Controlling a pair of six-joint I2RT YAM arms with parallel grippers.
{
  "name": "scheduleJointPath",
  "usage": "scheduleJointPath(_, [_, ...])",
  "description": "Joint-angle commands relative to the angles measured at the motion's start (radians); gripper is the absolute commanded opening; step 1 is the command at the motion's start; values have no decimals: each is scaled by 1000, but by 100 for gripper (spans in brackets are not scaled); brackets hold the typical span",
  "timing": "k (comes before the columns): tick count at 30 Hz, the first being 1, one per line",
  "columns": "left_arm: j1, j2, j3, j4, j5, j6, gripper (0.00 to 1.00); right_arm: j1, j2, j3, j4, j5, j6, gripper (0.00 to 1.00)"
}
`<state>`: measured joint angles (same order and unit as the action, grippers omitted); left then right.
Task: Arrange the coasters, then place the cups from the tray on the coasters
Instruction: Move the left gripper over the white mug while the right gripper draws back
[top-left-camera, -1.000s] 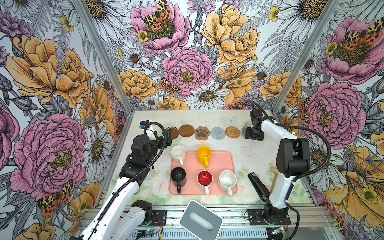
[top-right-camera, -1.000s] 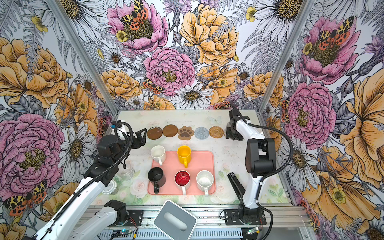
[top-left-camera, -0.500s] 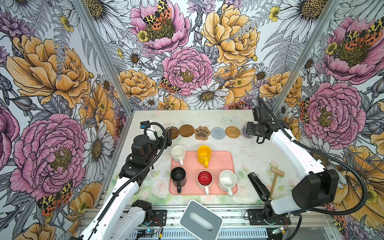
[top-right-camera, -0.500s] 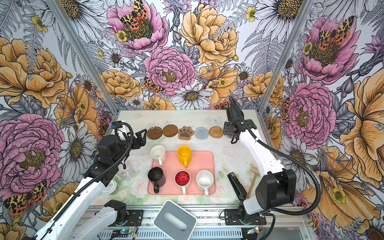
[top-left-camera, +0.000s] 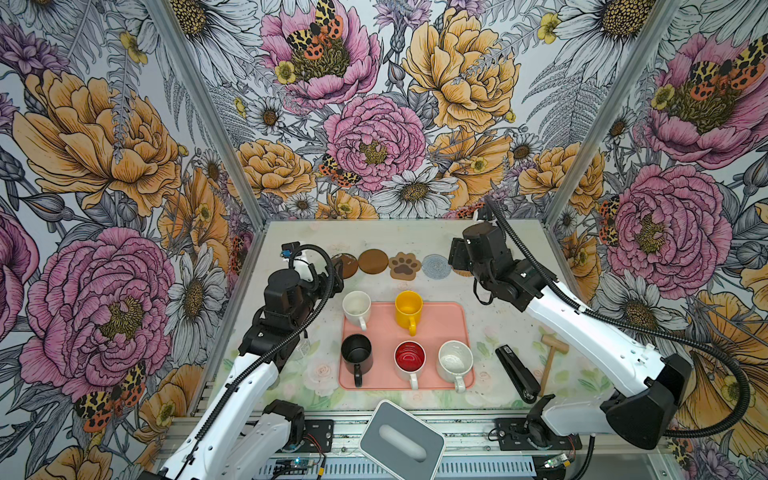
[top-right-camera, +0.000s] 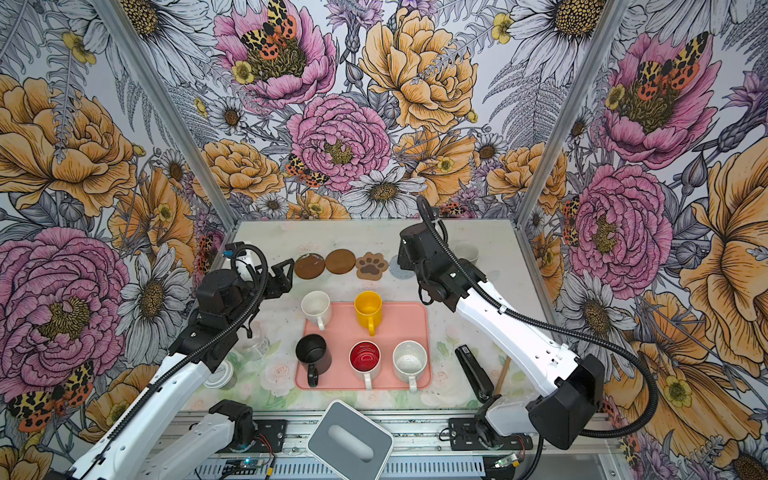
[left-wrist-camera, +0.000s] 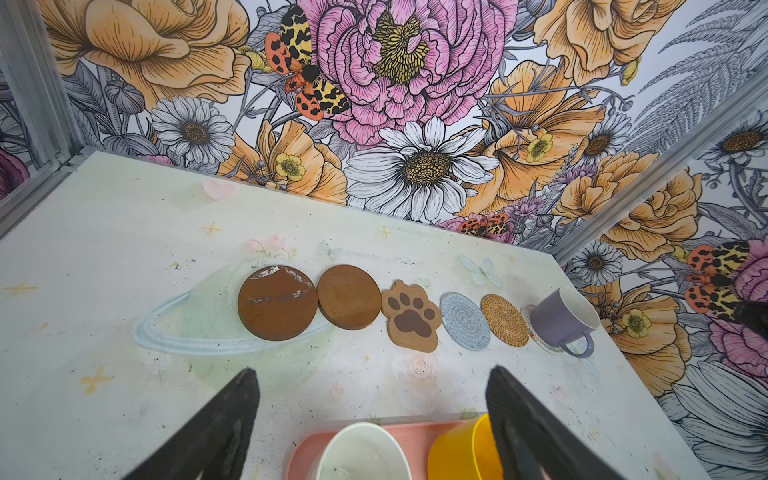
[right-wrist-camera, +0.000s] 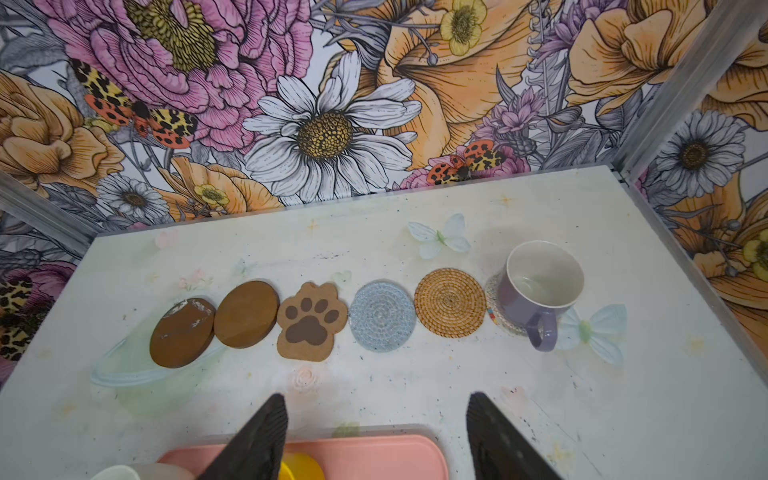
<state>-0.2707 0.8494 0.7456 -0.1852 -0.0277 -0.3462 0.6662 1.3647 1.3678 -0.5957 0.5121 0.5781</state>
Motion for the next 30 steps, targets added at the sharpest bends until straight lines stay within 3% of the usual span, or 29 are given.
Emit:
scheduleJointPath(1, [1,13,8,-19,11,-26,86,39,9,-58,135,63,47,72])
scheduleJointPath(16, [-54,64,171,-363,-110,-8,84,50,14,-153,216,41,37,77])
scheduleJointPath(30, [-307,114,248,-624,-235,-79,81,17,28,-212,262,36,38,83])
